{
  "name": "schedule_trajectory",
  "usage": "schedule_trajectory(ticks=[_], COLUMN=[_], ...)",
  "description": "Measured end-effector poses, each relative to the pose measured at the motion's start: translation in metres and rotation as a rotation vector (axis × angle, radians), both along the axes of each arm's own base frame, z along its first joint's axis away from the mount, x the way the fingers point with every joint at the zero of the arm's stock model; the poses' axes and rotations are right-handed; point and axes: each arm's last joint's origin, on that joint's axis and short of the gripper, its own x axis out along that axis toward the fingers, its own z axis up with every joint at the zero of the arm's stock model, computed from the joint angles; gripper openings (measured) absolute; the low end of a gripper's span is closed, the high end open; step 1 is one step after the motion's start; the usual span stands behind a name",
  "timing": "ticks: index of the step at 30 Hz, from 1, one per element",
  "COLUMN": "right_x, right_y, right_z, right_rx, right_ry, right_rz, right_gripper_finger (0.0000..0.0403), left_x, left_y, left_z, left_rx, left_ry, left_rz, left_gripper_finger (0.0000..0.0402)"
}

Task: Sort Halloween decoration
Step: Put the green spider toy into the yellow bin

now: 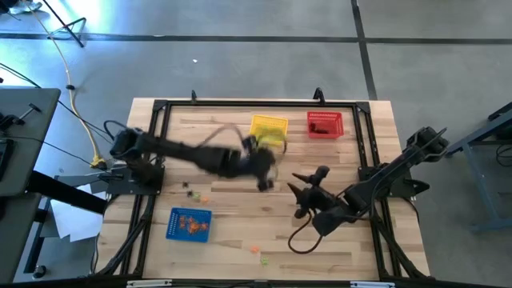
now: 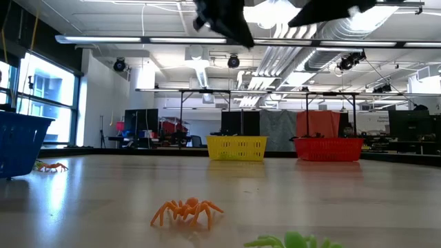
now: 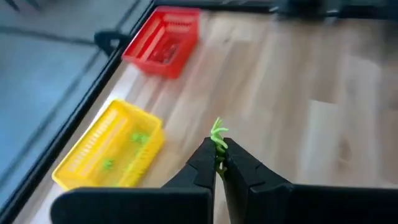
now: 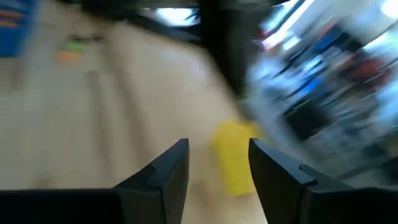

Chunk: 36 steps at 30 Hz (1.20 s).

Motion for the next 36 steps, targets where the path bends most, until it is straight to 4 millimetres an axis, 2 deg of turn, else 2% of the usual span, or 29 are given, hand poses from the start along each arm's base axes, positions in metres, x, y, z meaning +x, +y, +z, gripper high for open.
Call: schedule_trajectory(ticks=[4, 8, 11, 15, 21, 26, 32, 36], right_x=[-0.014, -0.024, -0.031, -0.037, -0.039, -0.039, -0.037, -0.036], right_y=[-0.007, -0.013, -0.017, -0.022, -0.023, -0.025, -0.03, -0.033], right_z=[-0.003, -0.009, -0.013, -0.016, -0.016, -0.016, -0.016, -0.017], right_rx=[0.247, 0.354, 0.387, 0.374, 0.381, 0.379, 0.375, 0.372], right_ry=[0.018, 0.062, 0.104, 0.126, 0.121, 0.123, 0.129, 0.133], right_rz=[-0.027, -0.107, -0.158, -0.212, -0.235, -0.241, -0.267, -0.277], right_gripper_finger=[0.0157, 0.0151, 0.0149, 0.0149, 0.0149, 0.0149, 0.0149, 0.0149], left_x=[0.002, -0.005, -0.008, -0.009, 0.001, 0.008, 0.016, 0.018], left_y=[0.072, 0.134, 0.168, 0.197, 0.215, 0.219, 0.215, 0.21], left_z=[-0.002, -0.007, -0.018, -0.041, -0.088, -0.114, -0.118, -0.117], left_rx=[-0.096, -0.162, -0.281, -0.418, -0.474, -0.491, -0.466, -0.444], left_ry=[0.021, 0.035, 0.027, 0.043, 0.126, 0.157, 0.129, 0.141], left_rz=[0.045, 0.118, 0.108, 0.112, 0.144, 0.134, 0.098, 0.06], left_gripper_finger=[0.0001, 0.0001, 0.0001, 0.0001, 0.0001, 0.0001, 0.0005, 0.0031])
